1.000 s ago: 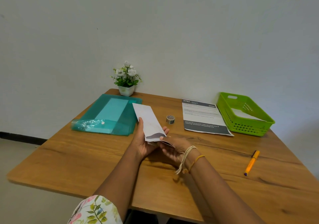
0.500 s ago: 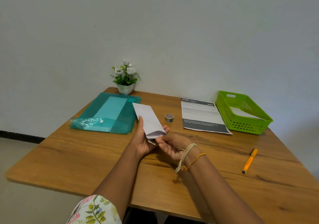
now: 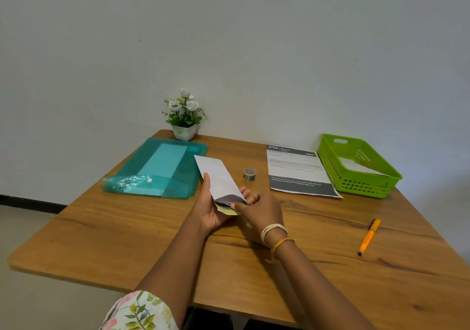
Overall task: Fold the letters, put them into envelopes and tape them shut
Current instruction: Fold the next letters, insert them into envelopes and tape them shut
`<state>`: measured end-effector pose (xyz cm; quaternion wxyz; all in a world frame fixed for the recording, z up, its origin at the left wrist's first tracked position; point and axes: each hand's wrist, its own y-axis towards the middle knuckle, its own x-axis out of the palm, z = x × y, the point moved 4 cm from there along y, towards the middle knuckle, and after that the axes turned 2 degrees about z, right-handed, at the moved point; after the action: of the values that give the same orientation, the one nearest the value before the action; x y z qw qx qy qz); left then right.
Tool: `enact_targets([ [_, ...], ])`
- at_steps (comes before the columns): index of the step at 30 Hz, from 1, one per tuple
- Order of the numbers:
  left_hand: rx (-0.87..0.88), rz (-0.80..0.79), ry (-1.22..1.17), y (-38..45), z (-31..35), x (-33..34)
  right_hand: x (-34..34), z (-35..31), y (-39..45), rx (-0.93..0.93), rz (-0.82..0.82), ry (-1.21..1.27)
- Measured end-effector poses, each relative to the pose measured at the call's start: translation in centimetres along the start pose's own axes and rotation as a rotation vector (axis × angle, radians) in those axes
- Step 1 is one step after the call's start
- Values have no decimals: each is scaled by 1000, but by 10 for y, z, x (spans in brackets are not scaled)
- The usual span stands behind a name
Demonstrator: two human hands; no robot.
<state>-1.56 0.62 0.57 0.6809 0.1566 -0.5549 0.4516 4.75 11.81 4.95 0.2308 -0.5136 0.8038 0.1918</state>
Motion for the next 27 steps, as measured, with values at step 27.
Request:
enact_targets([
  [27, 173, 492, 936, -22, 14, 18, -3, 10, -19, -720, -127, -461],
])
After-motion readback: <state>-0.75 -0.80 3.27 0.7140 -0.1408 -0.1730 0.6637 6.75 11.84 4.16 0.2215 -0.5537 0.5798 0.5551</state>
